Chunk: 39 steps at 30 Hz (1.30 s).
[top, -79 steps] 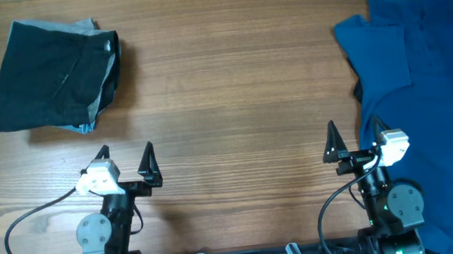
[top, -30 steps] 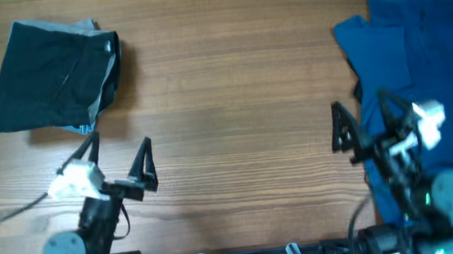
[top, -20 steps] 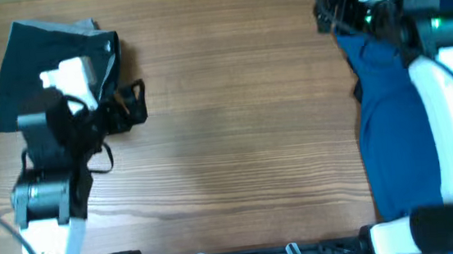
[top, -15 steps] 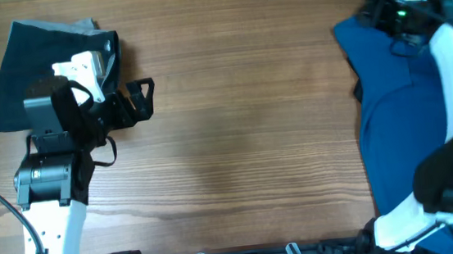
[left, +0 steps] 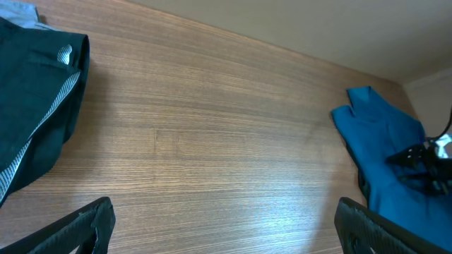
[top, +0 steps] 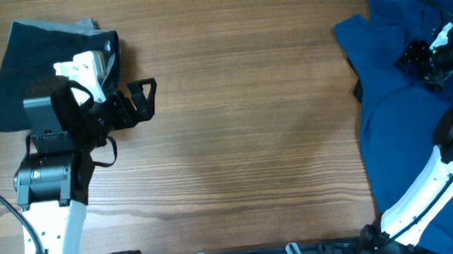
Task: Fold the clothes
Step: 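Reach the right gripper to the teal polo shirt and grasp it, then drag the teal shirt leftward across the table with the right gripper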
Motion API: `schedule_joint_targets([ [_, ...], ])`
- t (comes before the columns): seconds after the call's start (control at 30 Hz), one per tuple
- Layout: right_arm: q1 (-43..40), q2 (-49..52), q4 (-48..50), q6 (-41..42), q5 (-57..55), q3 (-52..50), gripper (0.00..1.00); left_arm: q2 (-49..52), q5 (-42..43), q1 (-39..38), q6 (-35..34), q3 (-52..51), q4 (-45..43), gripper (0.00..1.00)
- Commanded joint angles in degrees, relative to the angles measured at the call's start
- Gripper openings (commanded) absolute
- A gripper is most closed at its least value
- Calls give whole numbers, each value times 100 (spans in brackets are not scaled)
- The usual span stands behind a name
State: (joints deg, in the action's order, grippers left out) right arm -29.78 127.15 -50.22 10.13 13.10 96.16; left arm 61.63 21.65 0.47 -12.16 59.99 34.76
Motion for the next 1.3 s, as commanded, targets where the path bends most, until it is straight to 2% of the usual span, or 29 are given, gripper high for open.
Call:
schedule_joint_targets([
  [0.0, 61, 208, -9, -118, 365, -20, 61, -11, 83, -22, -33, 120, -20, 100],
  [0.03, 61, 186, 11, -118, 525, -15, 41, -11, 83, -22, -33, 120, -20, 100],
  [0.1, 42, 111, 101, -125, 667, -15, 26, -11, 83, -22, -31, 120, -22, 100],
  [0.13, 20, 35, 140, -243, 695, 2, 13, -11, 83, -22, -33, 120, -24, 100],
  [0.17, 0, -61, 157, -380, 802, 37, 7, -11, 83, -22, -31, 120, -31, 100],
  [0.27, -70, -627, 428, -566, 1541, 81, 4, -11, 83, -22, -33, 122, -273, 100],
  [0.4, -24, -1921, 868, -256, 2629, 116, 4, -175, 35, -13, -140, 122, -1502, 100],
  [0.5, 560, -3220, 1064, 48, 2940, 116, 4, -494, -612, 240, -378, 122, -1751, 100],
  [0.53, 1003, -3547, 1054, 37, 2940, 116, 4, -555, -774, 367, -378, 122, -1731, 100],
  [0.6, 2581, -4026, 911, -149, 2944, 116, 4, -616, -782, 560, -376, 122, -1738, 100],
  [0.63, 3556, -4127, 737, -361, 2940, 114, 4, -632, -782, 629, -376, 122, -1738, 100],
  [0.67, 4892, -4135, 505, -656, 2938, 114, 5, -654, -782, 695, -374, 122, -1738, 100],
  [0.7, 5724, -4087, 352, -953, 2938, 111, 10, -675, -782, 734, -372, 122, -1740, 100],
  [0.73, 6968, -4013, 162, -1513, 2835, 111, 22, -704, -785, 800, -361, 122, -1749, 100],
  [0.77, 7399, -3993, 153, -1609, 2660, 111, 33, -728, -782, 848, -326, 122, -1751, 100],
  [0.8, 7945, -4019, 175, -1622, 1996, 120, 46, -732, -807, 920, -323, 122, -1753, 100],
  [0.9, 7768, -4360, 83, -1596, 885, 136, 60, -730, -793, 992, -328, 122, -1779, 100],
  [0.97, 7029, -4680, -26, -1285, 219, 136, 71, -723, -570, 992, -326, 122, -1696, 100],
  [1.13, 4780, -4780, -511, 4, 39, 133, 73, -643, -286, 874, -337, 122, -1233, 100],
  [1.2, 4159, -4575, -905, 267, -61, 129, 73, -610, -98, 874, -332, 122, -1209, 100],
  [1.27, 3683, -4192, -1305, 494, -304, 120, 73, -463, -63, 855, -330, 120, -885, 93],
])
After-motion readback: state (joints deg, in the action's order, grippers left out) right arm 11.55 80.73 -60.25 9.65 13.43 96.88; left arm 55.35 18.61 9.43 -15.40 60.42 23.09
